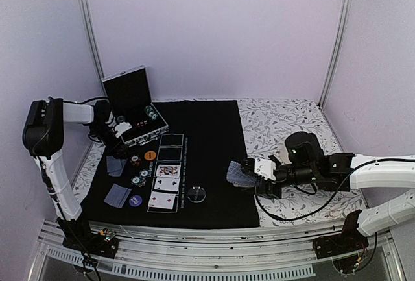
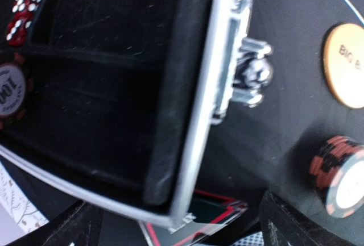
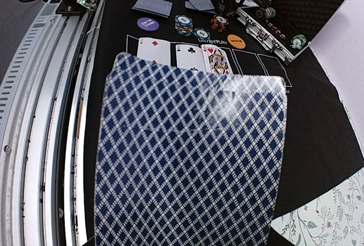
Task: Distribute texas hold em gaming equipment
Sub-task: Pick up the all-in button from the poker table mat.
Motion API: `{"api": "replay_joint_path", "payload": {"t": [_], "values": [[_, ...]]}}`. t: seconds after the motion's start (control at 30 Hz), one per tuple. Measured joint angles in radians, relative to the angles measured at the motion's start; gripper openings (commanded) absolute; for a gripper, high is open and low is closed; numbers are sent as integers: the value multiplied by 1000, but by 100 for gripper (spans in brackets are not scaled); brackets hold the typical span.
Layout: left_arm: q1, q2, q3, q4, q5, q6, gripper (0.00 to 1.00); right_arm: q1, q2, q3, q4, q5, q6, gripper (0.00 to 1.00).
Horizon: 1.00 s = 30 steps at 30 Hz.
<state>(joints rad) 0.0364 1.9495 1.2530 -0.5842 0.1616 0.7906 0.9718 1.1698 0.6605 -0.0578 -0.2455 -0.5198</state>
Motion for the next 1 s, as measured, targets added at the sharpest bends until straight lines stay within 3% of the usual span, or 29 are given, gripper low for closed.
{"api": "replay_joint_path", "payload": {"t": [0.3,0.47,1.0], "values": [[-9,0,-6,0,4,-10,93,0,-2,-2,2,0,0,55],[-13,-11,-26,11,-14,-3,77,0,-12,-7,6,0,0,55],[13,-60,-82,29,-66,-5,82,-3,-22,-13,7,0,-1,55]]}}
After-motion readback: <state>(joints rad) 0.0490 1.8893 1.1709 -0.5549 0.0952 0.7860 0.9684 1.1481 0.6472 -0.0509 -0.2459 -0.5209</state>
